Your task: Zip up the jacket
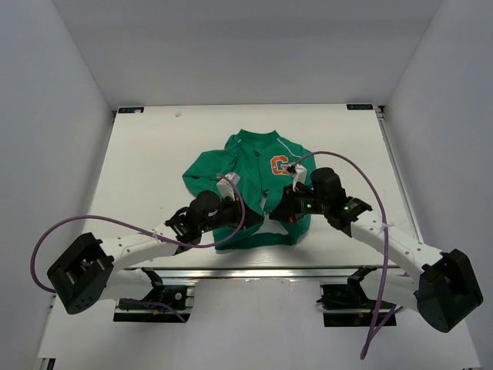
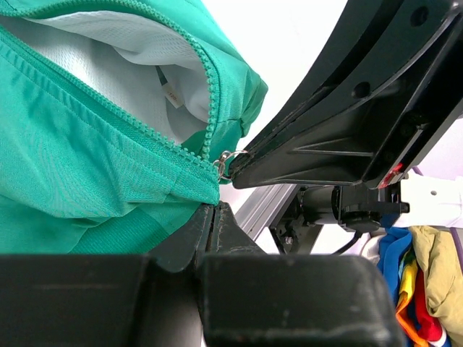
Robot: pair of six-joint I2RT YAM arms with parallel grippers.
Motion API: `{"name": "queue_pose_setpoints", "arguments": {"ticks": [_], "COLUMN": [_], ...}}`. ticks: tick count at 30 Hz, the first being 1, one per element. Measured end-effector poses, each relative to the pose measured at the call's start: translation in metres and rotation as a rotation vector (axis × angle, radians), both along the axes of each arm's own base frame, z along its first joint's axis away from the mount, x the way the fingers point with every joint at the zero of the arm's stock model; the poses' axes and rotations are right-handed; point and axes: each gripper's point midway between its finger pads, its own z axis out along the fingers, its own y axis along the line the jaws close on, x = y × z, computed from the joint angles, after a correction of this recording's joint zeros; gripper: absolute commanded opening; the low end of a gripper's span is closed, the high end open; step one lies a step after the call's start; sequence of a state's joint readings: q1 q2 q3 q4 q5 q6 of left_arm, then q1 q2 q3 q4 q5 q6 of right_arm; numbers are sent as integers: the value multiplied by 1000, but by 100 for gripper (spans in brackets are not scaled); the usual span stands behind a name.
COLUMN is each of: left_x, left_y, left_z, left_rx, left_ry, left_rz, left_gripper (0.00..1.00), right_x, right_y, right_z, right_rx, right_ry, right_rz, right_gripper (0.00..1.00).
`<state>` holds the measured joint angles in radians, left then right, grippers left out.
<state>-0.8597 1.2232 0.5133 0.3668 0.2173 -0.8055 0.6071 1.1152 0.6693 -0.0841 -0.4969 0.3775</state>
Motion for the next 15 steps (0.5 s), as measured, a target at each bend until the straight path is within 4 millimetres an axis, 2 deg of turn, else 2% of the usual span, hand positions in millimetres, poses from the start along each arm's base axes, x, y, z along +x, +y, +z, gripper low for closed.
{"name": "queue_pose_setpoints", "arguments": {"ticks": [11, 12, 13, 15], "left_x": [-3, -3, -3, -4], "left_y": [-1, -1, -1, -1], "left_z": [-2, -2, -2, -2], "left_rx": [2, 2, 1, 1], "left_ry": [7, 8, 8, 9], "left_rz": [-18, -19, -20, -22], "left_gripper": [0, 0, 0, 0], "right_x": [-1, -1, -1, -1], "right_y": [6, 6, 6, 6], "right_z": [-2, -1, -1, -1], "right_rx": [19, 22, 23, 24], "right_ry": [24, 21, 21, 22], "right_rz": [24, 26, 28, 28], "right_gripper": [19, 17, 7, 1]}}
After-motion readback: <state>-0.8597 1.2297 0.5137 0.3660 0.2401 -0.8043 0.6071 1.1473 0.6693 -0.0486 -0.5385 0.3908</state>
